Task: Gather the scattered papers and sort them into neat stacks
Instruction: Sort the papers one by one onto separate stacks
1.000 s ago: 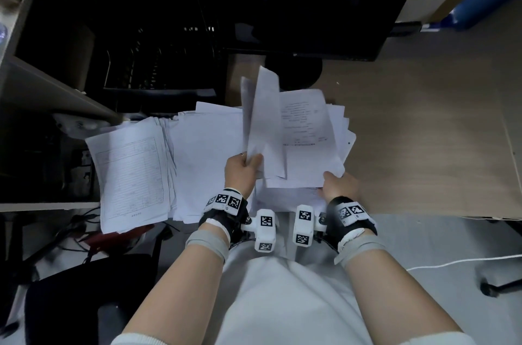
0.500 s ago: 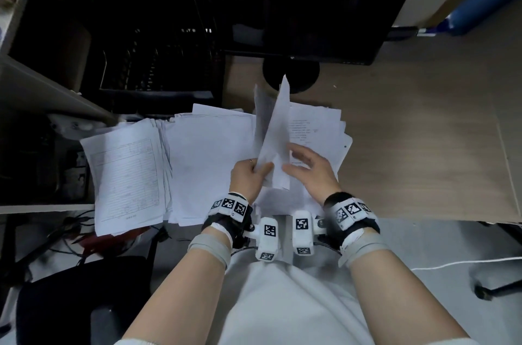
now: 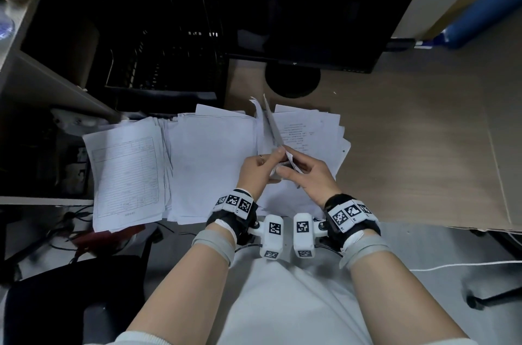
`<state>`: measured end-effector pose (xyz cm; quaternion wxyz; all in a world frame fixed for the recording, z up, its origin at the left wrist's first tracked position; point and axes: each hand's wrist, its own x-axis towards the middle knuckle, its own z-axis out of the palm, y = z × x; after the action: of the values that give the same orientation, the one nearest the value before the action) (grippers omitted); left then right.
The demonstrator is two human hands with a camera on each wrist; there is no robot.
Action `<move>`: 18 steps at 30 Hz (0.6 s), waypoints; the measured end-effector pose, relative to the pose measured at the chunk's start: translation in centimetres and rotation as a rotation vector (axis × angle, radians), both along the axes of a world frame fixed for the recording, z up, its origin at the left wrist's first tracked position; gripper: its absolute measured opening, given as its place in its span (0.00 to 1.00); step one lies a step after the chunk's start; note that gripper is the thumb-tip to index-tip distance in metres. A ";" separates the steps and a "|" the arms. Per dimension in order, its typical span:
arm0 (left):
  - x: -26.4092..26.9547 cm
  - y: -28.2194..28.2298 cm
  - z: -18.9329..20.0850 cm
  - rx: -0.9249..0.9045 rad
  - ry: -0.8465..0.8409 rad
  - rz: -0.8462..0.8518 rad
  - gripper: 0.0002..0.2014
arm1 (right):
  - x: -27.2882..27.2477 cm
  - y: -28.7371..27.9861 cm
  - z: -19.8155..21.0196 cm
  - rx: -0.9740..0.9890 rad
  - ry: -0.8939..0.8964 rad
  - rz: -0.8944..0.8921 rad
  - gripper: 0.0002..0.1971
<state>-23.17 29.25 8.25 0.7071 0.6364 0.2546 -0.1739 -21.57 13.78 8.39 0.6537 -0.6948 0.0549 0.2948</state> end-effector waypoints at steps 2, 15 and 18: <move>0.0 0.1 0.2 -0.018 0.004 0.027 0.20 | -0.2 0.0 0.2 0.012 0.002 -0.001 0.31; -0.6 0.5 1.0 -0.015 -0.017 0.047 0.18 | -0.4 0.0 0.8 0.059 0.004 -0.036 0.28; -0.5 0.5 1.1 -0.021 -0.015 0.043 0.18 | -0.4 0.0 0.8 0.065 0.004 -0.053 0.27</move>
<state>-23.71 29.74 9.31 0.7192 0.6247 0.2610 -0.1565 -22.00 13.76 9.24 0.6833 -0.6711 0.0649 0.2803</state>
